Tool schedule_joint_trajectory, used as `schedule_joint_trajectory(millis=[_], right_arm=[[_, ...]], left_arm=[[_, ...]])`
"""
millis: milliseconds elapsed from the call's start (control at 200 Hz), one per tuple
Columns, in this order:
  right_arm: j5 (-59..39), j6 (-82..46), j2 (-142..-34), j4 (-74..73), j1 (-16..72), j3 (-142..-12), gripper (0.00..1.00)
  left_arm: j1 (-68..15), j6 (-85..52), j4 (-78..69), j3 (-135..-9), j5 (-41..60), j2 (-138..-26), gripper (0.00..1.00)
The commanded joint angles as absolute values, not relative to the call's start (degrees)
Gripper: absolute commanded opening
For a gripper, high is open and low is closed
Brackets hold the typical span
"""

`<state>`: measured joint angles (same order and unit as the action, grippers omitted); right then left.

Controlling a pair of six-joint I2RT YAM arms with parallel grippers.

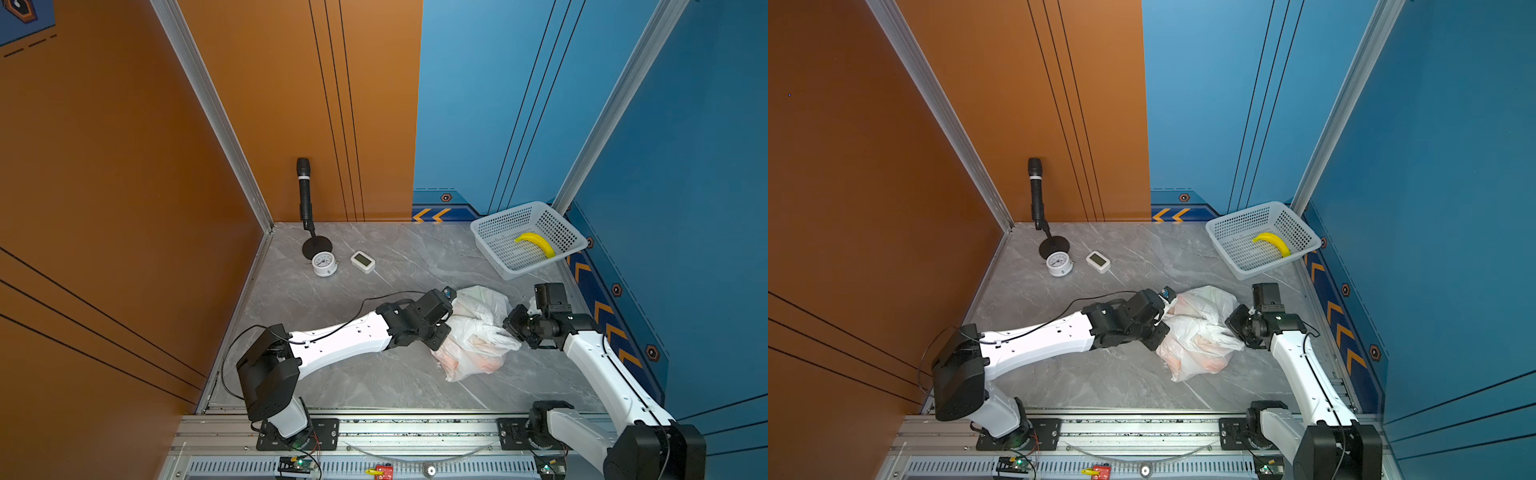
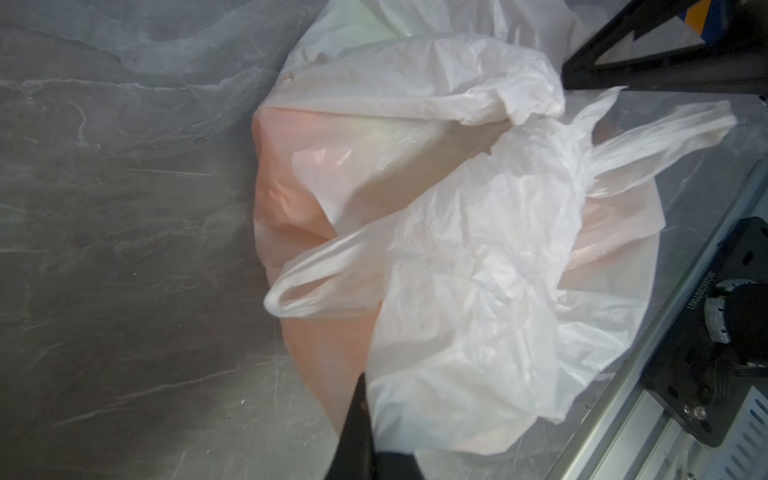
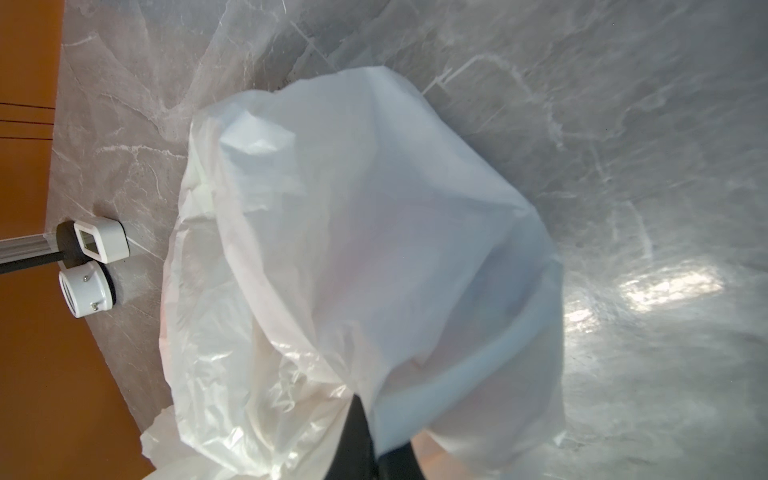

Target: Untie the knot of the plastic bag and take out the fruit

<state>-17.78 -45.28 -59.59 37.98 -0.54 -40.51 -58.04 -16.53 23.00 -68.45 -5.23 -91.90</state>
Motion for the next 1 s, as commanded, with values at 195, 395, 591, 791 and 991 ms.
schedule_joint_trajectory(millis=[195,395,591,791,991], right_arm=[[-17.5,-43.1,-54.2,41.0,-3.8,-40.5,0.00],[-15.8,-38.2,-49.5,40.9,-1.5,-45.6,0.30],[-13.2,-29.4,-49.7,43.4,5.8,-51.3,0.45],[-12.6,-21.4,-58.3,50.6,11.5,-56.6,0.54],[-11.0,-20.9,-65.6,55.6,12.1,-57.4,0.59]], left_arm=[[-55.0,-18.7,22.6,-65.0,-7.0,-86.6,0.08],[-55.2,-20.1,18.8,-67.7,-3.6,-85.2,0.31],[-55.4,-20.2,20.7,-75.0,-2.1,-88.2,0.39],[-55.4,-17.3,27.3,-83.9,1.2,-95.6,0.49],[-55.6,-15.3,30.4,-91.3,8.3,-102.7,0.63]])
